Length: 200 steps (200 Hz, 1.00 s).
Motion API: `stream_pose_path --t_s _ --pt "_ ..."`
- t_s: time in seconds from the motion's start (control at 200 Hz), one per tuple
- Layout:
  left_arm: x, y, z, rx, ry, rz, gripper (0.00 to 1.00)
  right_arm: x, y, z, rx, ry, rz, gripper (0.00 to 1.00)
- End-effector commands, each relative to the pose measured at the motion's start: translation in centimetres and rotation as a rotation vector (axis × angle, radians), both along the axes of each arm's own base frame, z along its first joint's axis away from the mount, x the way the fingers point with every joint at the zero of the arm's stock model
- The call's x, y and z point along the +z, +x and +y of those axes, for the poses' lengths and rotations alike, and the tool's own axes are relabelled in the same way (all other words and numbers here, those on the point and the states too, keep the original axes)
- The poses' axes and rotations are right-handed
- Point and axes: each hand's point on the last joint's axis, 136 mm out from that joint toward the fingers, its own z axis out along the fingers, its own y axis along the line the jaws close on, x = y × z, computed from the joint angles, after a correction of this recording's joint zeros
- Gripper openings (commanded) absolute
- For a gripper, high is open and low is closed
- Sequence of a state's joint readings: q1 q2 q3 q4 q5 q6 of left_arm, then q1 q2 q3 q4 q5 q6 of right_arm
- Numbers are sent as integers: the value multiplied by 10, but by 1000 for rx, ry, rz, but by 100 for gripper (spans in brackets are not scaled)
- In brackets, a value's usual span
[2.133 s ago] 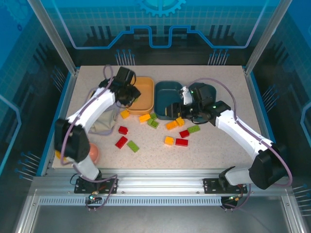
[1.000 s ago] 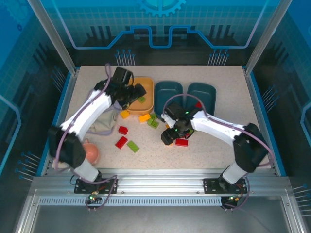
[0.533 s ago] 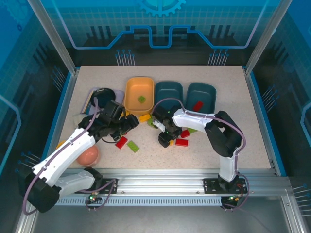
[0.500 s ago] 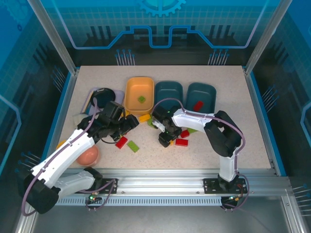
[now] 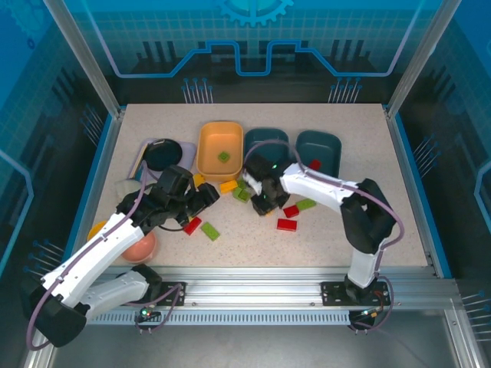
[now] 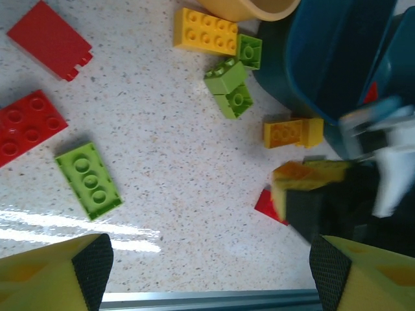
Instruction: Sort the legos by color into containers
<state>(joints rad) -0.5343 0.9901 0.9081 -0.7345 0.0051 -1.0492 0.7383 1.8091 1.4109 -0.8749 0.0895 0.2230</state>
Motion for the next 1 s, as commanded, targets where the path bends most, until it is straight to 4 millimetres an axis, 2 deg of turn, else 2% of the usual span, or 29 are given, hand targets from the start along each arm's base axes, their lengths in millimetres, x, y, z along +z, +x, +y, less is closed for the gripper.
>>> stream_pose_path --t_s 0.0,0.045,0.14,0.29,0.36,0.395,0.405,0.43,0.53,0.64,0.695,0.75,0.765,0.79,0.86,0.98,0.995 --pt "18 10 -17 -26 -67 -43 84 48 46 -7 -196 116 -85 24" --pt "21 15 -19 -27 -70 -50 84 50 65 -9 -244 138 -88 24" --pt "22 23 -23 -25 -61 -45 84 39 103 -14 -337 137 -68 24" --pt "19 28 -21 -3 -40 -22 84 7 154 -19 -459 124 -9 24" --pt "16 26 -17 9 -22 2 84 -7 169 -20 -482 107 17 27" --pt "13 24 -14 17 -13 16 84 -6 175 -19 -488 112 19 28" --pt "13 23 -13 19 -10 20 84 -15 176 -19 -491 103 34 29" --pt "10 22 -11 26 -4 35 83 -19 180 -19 -495 98 42 30" --pt "0 13 -4 49 16 93 83 -21 188 -16 -490 98 52 41" --pt "-8 6 1 69 31 136 82 -1 190 -10 -461 124 13 57" --pt "-12 2 5 80 45 160 82 12 190 -7 -445 142 -10 60" --pt "-17 -3 9 98 62 194 82 33 187 -5 -429 161 -46 62" --pt "-19 -3 10 102 66 204 82 33 186 -5 -424 158 -46 62" --pt "-22 -6 12 109 76 225 82 55 184 -3 -412 182 -86 62" --pt "-35 -14 15 124 101 302 81 86 174 2 -363 222 -170 60" --pt "-55 -21 14 134 119 400 80 136 131 21 -226 394 -312 59" --pt "-58 -22 14 137 122 410 80 131 124 22 -211 395 -309 59"
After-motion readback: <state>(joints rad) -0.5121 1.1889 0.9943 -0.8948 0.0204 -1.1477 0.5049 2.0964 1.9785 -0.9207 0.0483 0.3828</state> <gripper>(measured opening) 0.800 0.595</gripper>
